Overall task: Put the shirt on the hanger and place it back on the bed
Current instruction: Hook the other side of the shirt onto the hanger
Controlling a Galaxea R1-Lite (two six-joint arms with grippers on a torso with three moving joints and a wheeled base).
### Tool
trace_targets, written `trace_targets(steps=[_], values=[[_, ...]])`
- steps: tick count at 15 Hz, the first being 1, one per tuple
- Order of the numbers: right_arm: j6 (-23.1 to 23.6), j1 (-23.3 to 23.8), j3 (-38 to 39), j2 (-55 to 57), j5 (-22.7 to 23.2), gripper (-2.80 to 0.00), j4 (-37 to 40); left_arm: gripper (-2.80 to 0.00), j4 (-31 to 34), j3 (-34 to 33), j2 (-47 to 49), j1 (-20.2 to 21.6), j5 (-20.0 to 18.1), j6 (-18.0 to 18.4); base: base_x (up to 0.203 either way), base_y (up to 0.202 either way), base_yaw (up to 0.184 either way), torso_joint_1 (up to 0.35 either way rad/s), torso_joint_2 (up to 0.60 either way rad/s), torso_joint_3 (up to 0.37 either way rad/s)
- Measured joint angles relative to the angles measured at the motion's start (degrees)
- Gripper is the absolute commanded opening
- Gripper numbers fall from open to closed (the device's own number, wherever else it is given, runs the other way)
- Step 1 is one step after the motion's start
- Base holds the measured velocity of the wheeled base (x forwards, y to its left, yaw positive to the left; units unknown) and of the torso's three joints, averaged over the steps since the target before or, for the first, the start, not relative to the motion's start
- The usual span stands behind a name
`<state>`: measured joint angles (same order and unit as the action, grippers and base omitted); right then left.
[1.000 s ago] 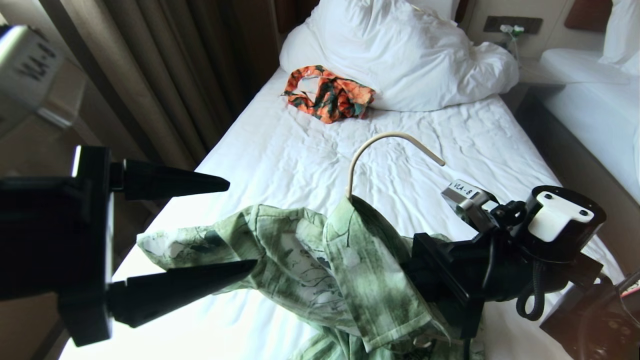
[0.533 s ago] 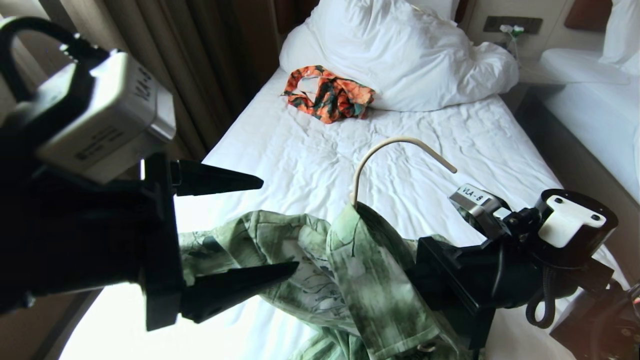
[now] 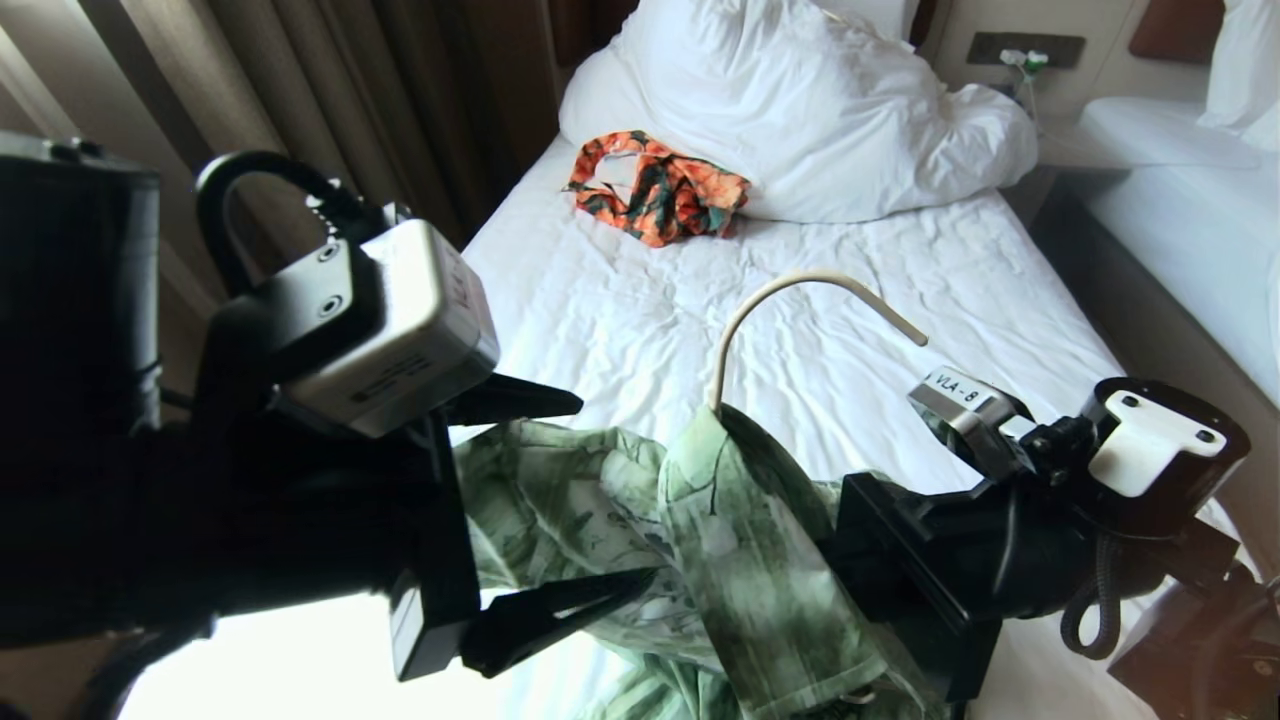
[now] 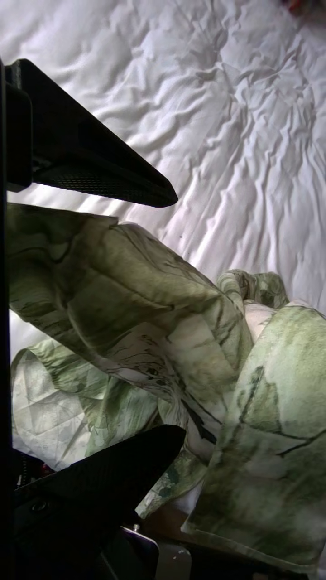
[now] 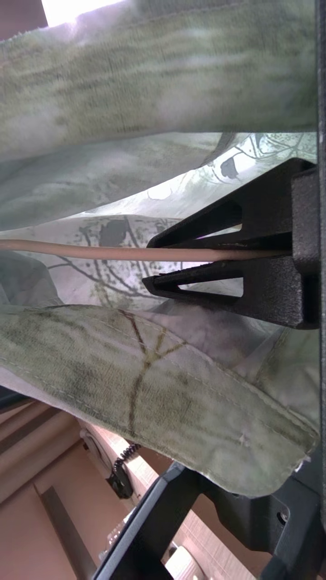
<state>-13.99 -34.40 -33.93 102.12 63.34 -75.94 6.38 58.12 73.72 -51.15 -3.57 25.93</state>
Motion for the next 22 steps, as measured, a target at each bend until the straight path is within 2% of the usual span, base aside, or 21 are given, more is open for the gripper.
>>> trace_targets(steps=[14, 15, 22], values=[[0.0, 0.45, 0.09, -0.69, 0.16, -2.8, 0.0, 0.0, -5.26, -2.37, 5.82, -1.82, -1.77, -0.74, 0.0, 0.0, 0.0, 0.0, 0.0, 0.0], [-0.02, 0.63, 0.03, -0.69, 0.16, -2.8, 0.0, -2.8, -5.3, -2.45, 5.96, -1.83, -1.79, -0.71, 0.0, 0.0, 0.0, 0.0, 0.0, 0.0], [0.05, 1.58, -0.85, -0.77, -0.96, -2.8, -0.16, -2.8, -5.31, -2.41, 5.66, -1.96, -1.85, -0.75, 0.0, 0.0, 0.0, 0.0, 0.0, 0.0]])
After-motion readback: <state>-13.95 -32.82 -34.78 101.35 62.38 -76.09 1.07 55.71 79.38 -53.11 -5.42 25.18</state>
